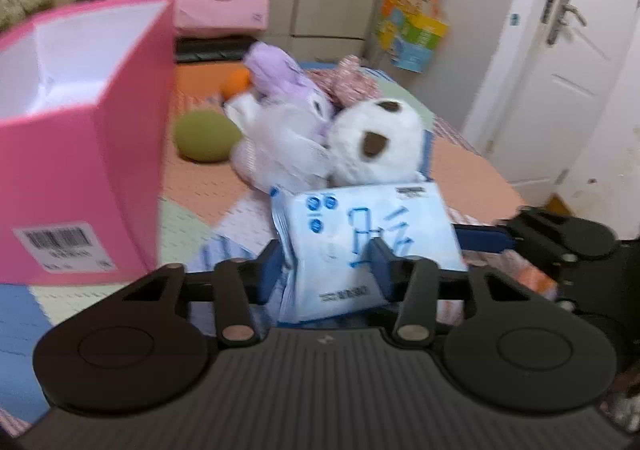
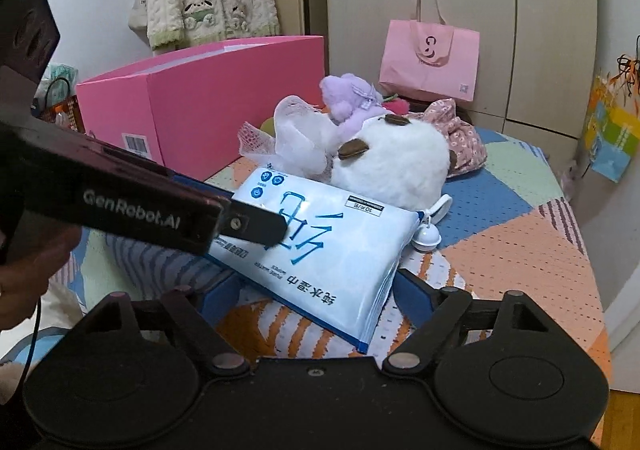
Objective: Organize soft objects
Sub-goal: 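Close the left gripper on the wet-wipes pack edge, then lift the wet-wipes pack with the left gripper and carry it over the pink box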
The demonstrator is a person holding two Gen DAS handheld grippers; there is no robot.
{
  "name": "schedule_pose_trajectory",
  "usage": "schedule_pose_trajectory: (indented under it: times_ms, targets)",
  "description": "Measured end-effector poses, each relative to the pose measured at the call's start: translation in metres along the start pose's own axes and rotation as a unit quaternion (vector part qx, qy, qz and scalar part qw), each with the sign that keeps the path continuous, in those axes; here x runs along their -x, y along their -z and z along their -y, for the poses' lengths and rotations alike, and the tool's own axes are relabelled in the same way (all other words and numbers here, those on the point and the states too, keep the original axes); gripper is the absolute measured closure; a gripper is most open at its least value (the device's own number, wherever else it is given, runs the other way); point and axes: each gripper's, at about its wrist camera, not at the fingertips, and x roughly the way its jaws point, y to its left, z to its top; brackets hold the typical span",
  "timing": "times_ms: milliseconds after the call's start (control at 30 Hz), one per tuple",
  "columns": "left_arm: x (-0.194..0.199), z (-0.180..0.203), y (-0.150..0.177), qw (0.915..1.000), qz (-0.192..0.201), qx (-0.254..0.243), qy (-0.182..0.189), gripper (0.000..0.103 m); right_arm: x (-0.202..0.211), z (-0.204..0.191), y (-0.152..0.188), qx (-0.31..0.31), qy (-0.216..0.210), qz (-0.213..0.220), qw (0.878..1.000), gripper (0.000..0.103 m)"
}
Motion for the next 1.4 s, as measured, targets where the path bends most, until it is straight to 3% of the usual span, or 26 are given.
schedule_pose_trajectory:
  times_ms: [233,567,1000,1400]
  targets:
    - [0.001,0.007,0.0,0.9999,-0.009,0.009,0.002,0.062,0.0,-0.01,-0.002,-0.005,0.019,0.0,1.0,0.025]
    - [0.018,0.017,-0.003,0.9995,-0.031,-0.006,0.003,0.052,0.008,-0.015,-0.008,-0.039,0.012,-0.021,0.999,0.026]
    - [0.05,0.005,-0.005,0.9973,-0.071,0.007,0.019,0.05,0.027,-0.049,-0.023,-0.008,0.011,-0.052,0.999,0.026]
    - [0.105,-0.014,-0.006,0.9953,-0.097,-0.004,0.001,0.05,0.042,-0.093,-0.051,0.003,-0.034,-0.079,0.996,0.026]
